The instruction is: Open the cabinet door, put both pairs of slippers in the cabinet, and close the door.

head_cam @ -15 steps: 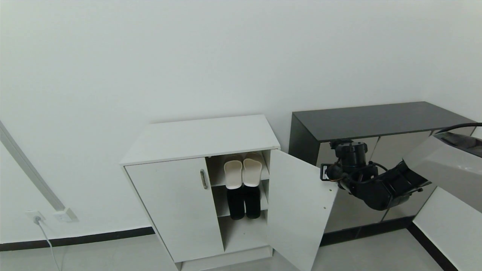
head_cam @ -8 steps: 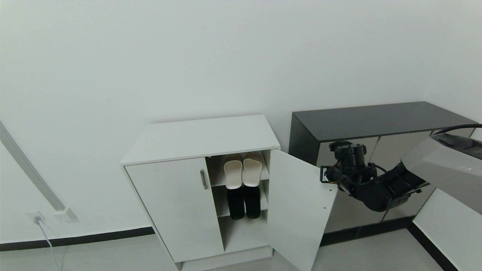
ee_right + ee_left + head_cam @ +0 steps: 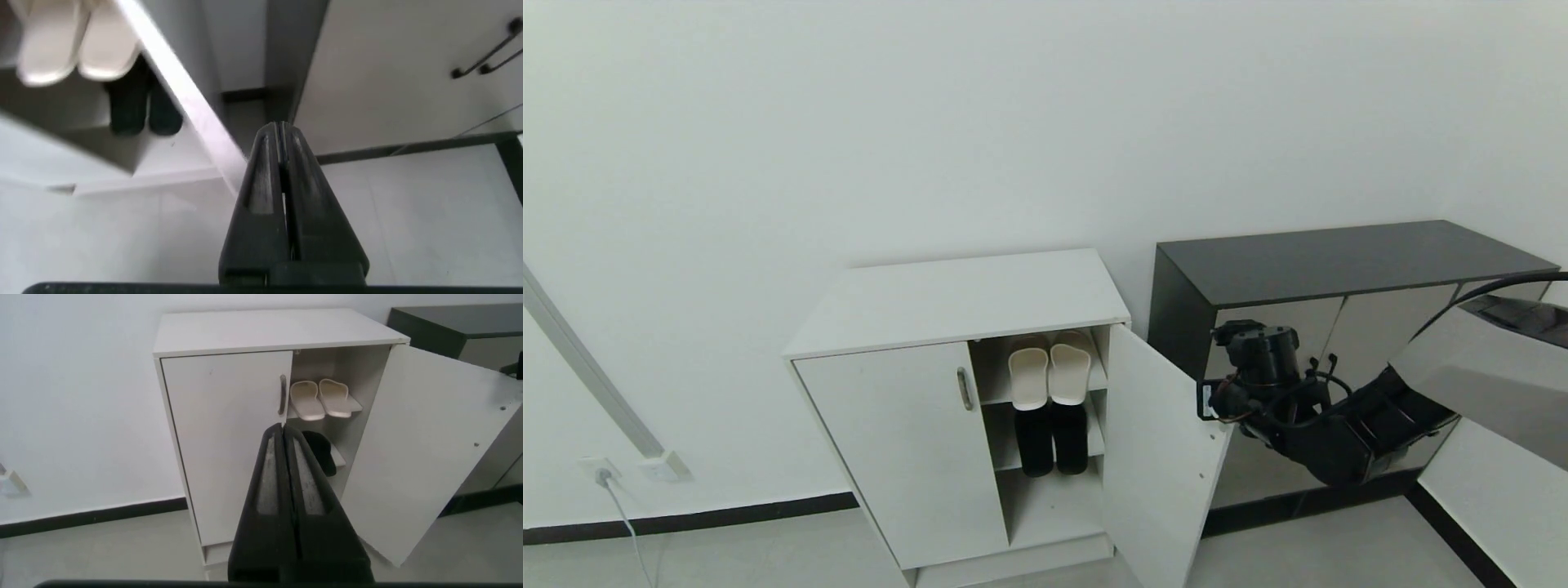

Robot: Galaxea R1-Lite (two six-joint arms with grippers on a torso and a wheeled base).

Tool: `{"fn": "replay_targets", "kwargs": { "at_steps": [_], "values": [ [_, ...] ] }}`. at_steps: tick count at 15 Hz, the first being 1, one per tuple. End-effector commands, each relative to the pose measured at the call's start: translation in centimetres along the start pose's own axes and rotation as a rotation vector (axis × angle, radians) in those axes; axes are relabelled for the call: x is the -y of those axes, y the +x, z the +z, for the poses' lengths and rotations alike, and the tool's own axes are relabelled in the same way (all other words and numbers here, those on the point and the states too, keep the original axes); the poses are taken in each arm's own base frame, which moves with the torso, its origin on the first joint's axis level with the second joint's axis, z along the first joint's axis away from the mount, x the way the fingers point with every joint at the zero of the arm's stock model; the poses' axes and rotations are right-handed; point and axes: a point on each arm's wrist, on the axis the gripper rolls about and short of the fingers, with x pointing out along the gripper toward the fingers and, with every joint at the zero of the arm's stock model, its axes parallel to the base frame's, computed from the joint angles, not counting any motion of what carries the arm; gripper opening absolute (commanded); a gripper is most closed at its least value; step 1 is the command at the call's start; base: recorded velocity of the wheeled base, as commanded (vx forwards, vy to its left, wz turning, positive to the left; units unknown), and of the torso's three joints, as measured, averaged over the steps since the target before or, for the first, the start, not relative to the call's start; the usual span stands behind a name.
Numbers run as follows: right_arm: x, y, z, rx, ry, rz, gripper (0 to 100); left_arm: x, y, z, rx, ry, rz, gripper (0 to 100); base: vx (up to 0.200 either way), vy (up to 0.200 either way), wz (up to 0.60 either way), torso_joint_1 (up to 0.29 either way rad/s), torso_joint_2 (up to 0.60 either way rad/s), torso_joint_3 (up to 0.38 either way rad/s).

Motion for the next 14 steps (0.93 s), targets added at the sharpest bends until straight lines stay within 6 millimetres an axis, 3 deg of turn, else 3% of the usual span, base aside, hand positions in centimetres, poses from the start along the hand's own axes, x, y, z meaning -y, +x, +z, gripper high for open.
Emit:
{"fn": "replay_targets", "kwargs": {
  "at_steps": [1,8,14],
  "values": [
    [-1.5,-1.8,0.1,0.005,-0.014,0.046,0,0.0,0.0,0.0,0.0,0.0,0.001,0,0.0,0.0,0.0,0.0,0.0,0.0],
    [-7.0,-8.3,0.3,0.035,-0.034,0.235,0,0.0,0.0,0.0,0.0,0.001,-0.001,0,0.0,0.0,0.0,0.0,0.0,0.0],
    [-6.3,-9.2,-0.3,0.024,-0.045,0.247,0,0.0,0.0,0.0,0.0,0.0,0.001,0,0.0,0.0,0.0,0.0,0.0,0.0]
  ]
}}
